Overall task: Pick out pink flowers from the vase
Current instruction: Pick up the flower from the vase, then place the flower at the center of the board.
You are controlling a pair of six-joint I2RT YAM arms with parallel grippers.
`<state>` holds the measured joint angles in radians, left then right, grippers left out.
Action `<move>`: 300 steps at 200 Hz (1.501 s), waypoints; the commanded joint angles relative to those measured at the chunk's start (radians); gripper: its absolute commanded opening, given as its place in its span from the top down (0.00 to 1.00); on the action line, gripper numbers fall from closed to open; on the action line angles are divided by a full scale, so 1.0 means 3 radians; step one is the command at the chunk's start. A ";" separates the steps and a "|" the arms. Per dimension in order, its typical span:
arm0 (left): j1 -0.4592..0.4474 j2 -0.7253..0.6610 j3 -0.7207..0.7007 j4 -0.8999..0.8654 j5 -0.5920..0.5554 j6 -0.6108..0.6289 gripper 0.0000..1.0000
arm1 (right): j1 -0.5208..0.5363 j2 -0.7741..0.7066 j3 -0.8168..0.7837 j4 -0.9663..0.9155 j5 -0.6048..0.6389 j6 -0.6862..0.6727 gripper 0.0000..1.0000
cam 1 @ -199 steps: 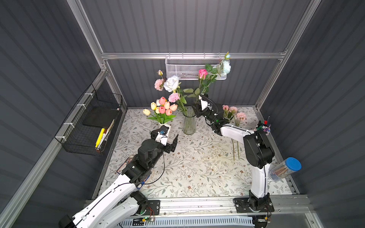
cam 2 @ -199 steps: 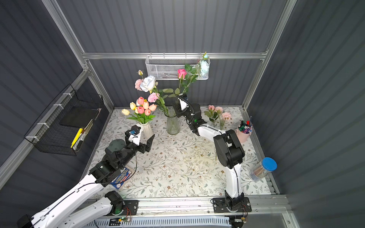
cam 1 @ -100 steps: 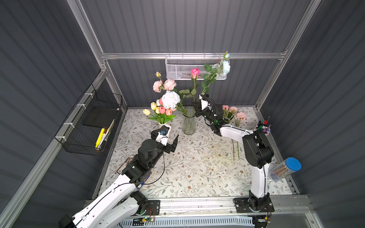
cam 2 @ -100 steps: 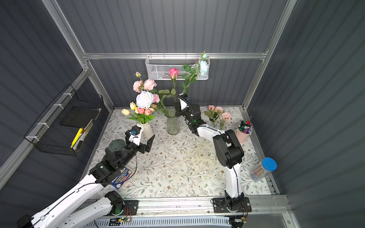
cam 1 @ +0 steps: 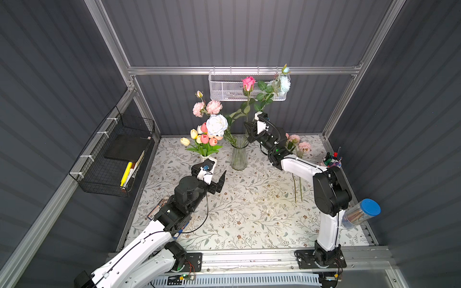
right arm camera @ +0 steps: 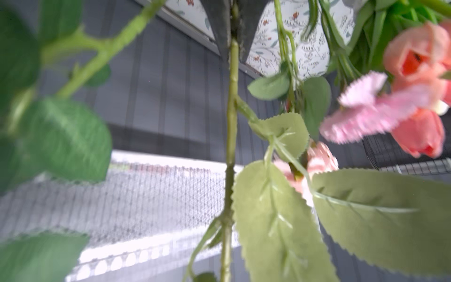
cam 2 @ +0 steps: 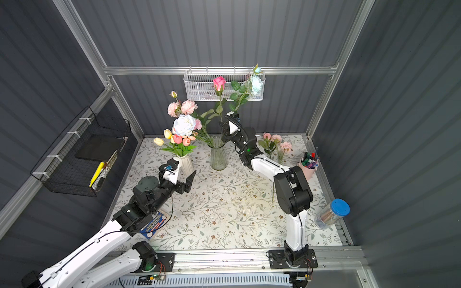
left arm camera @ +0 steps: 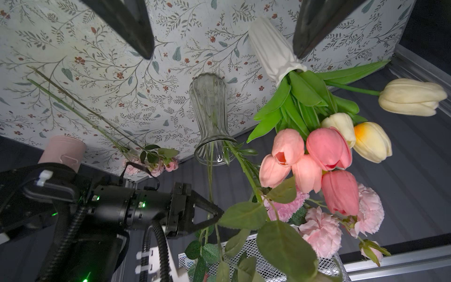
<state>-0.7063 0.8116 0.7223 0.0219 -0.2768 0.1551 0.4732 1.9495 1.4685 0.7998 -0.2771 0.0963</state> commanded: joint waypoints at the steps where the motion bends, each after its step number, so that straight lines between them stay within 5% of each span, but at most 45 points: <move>1: -0.0017 -0.0003 -0.0054 0.0020 0.0043 0.0066 0.10 | 0.0005 -0.0202 0.0180 0.0034 -0.0092 -0.0064 1.00; 61: -0.0022 -0.0005 -0.0066 0.0013 0.0050 0.0122 0.10 | 0.0017 -0.0526 0.0474 -0.0293 -0.0160 -0.0180 1.00; 131: -0.0023 0.0018 -0.0067 0.0019 0.0068 0.0138 0.10 | 0.0129 -0.1186 0.0482 -0.1284 0.0356 -0.0591 1.00; 193: -0.0023 -0.0014 -0.0060 0.0009 0.0094 0.0113 0.10 | 0.0118 -0.2042 -0.0071 -0.2305 0.1538 -0.0140 1.00; 245: -0.0030 -0.0045 -0.0034 -0.0023 0.0180 0.0071 0.10 | -0.0774 -0.2426 -0.0577 -0.3151 0.1904 0.1015 1.00; 300: -0.0081 -0.0094 -0.0021 -0.0028 0.0221 0.0089 0.10 | -0.1225 -0.1595 -0.0254 -0.3928 0.1206 0.0926 1.00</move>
<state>-0.7212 0.8021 0.7113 0.0212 -0.2298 0.1768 0.1329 1.3369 1.3167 -0.2111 0.2211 0.3634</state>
